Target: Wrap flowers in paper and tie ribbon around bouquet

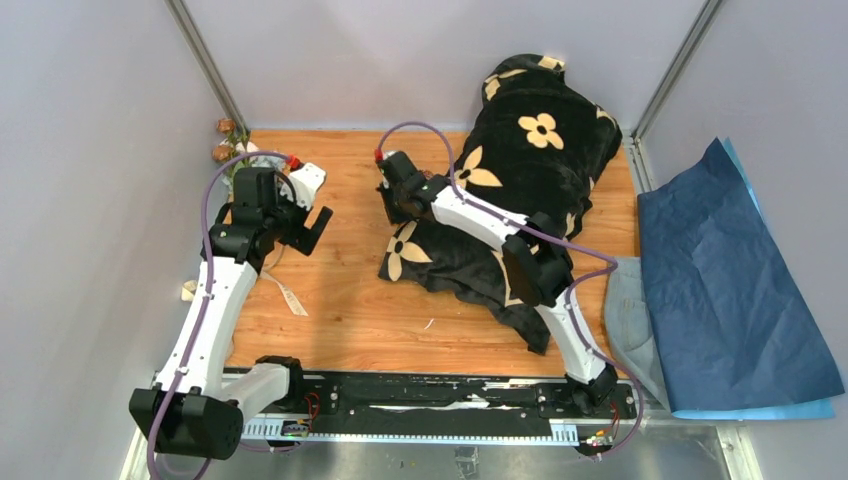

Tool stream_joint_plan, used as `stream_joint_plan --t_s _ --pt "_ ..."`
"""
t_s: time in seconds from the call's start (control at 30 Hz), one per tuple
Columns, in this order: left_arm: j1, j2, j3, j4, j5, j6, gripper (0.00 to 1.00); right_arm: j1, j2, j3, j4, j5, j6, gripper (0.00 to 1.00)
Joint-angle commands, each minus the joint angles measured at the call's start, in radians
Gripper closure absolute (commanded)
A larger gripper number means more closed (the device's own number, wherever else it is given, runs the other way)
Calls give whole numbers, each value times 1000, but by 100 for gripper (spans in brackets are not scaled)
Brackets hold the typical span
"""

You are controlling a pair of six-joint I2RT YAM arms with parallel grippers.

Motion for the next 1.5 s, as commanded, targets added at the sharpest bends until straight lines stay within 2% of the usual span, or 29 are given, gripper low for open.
stream_joint_plan --t_s 0.0,0.17,0.3,0.4,0.5,0.63,0.77,0.87,0.93,1.0,1.03,1.07,1.1,1.13,1.17,1.2,1.27,1.37,1.47 --pt "4 -41 -16 -53 -3 23 0 -43 -16 -39 -211 123 -16 100" --pt "4 -32 -21 -53 21 35 0 -217 -304 -512 -101 73 -104 100" --pt "4 -13 -19 -53 41 29 0 -415 -468 -700 -82 21 -164 100" --pt "4 0 -19 -53 57 29 0 -544 -491 -718 -52 -78 -201 100" --pt "4 8 -19 -53 55 35 0 -607 -443 -665 -39 -92 -213 100" --pt "4 7 -26 -54 36 49 0 -622 -349 -531 -77 -5 -226 100" --pt "4 3 -34 -66 41 58 0 -615 -309 -474 -101 -84 -229 100" --pt "4 8 -37 -65 44 59 0 -595 -362 -480 -112 -106 -247 100" --pt "4 15 -35 -65 48 59 0 -592 -456 -481 -129 -138 -256 100" --pt "3 23 -32 -65 58 57 0 -591 -568 -476 -152 -161 -284 92" --pt "3 28 -29 -65 65 57 0 -591 -626 -470 -161 -159 -306 73" --pt "4 32 -26 -66 71 56 0 -592 -692 -466 -167 -130 -339 64" --pt "4 37 -20 -67 76 57 0 -592 -756 -470 -166 -60 -362 35" --pt "4 42 -17 -68 79 59 0 -597 -828 -471 -165 92 -394 17" --pt "4 44 -11 -71 80 61 0 -610 -859 -465 -170 176 -429 14" --pt "4 49 -5 -73 85 65 0 -633 -887 -450 -184 349 -456 14" --pt "4 57 2 -78 97 74 0 -724 -889 -401 -226 522 -502 13" --pt "4 89 39 -107 116 81 0 -873 -798 -274 -379 625 -568 13" --pt "4 132 95 -149 136 76 0 -920 -734 -238 -467 745 -649 13"
